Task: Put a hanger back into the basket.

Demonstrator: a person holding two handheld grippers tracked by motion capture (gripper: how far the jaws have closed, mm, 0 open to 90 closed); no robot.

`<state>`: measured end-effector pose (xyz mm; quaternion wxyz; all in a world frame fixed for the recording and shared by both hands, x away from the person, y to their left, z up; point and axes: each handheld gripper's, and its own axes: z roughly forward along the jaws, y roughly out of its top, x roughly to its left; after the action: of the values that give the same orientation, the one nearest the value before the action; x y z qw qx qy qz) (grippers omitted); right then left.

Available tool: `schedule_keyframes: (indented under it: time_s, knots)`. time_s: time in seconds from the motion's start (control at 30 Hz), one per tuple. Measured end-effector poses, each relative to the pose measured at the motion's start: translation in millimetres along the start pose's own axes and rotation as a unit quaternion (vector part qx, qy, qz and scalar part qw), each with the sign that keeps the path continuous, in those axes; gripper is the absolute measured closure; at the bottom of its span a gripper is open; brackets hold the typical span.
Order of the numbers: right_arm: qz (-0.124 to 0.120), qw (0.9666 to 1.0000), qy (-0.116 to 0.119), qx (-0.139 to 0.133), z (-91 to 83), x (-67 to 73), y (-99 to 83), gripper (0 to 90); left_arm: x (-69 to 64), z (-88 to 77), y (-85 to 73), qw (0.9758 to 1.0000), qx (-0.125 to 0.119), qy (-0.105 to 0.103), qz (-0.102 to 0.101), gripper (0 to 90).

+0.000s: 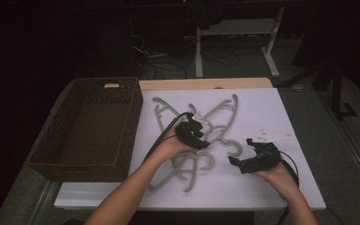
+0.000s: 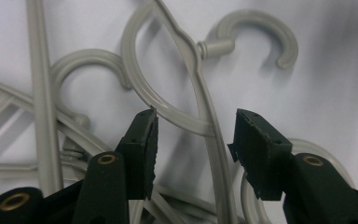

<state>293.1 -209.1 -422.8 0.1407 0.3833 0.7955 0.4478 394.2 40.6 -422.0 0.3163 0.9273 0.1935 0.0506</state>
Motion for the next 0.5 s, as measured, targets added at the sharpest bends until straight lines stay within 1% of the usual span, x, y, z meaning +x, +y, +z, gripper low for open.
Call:
schedule_keyframes:
  time_s: [0.07, 0.2, 0.3, 0.37, 0.43, 0.5]
  knots:
    - [0.000, 1.0000, 0.000, 0.000, -0.1, -0.1, 0.0, 0.0, -1.2, 2.0, 1.2, 0.9999, 0.015, 0.004, 0.007, 51.7]
    - [0.001, 1.0000, 0.000, -0.001, -0.6, -0.3, 0.0, 0.0, -2.3, 5.6, 3.7, 0.9991, 0.039, 0.009, 0.013, 54.0]
    - [0.001, 1.0000, 0.000, -0.001, -0.6, -0.3, -0.1, 0.0, -2.5, 8.4, 5.2, 0.9987, 0.048, 0.008, 0.012, 55.2]
    - [0.002, 1.0000, 0.001, -0.002, -0.7, -0.3, -0.1, 0.0, -3.3, 10.2, 6.2, 0.9981, 0.060, 0.008, 0.016, 56.7]
    - [0.002, 1.0000, 0.002, -0.002, -0.6, -0.3, -0.1, 0.0, -4.6, 11.9, 7.1, 0.9976, 0.066, 0.014, 0.018, 56.4]
    - [0.002, 1.0000, 0.002, -0.003, -0.4, -0.4, -0.1, 0.0, -5.5, 13.7, 7.8, 0.9965, 0.077, 0.018, 0.025, 57.5]
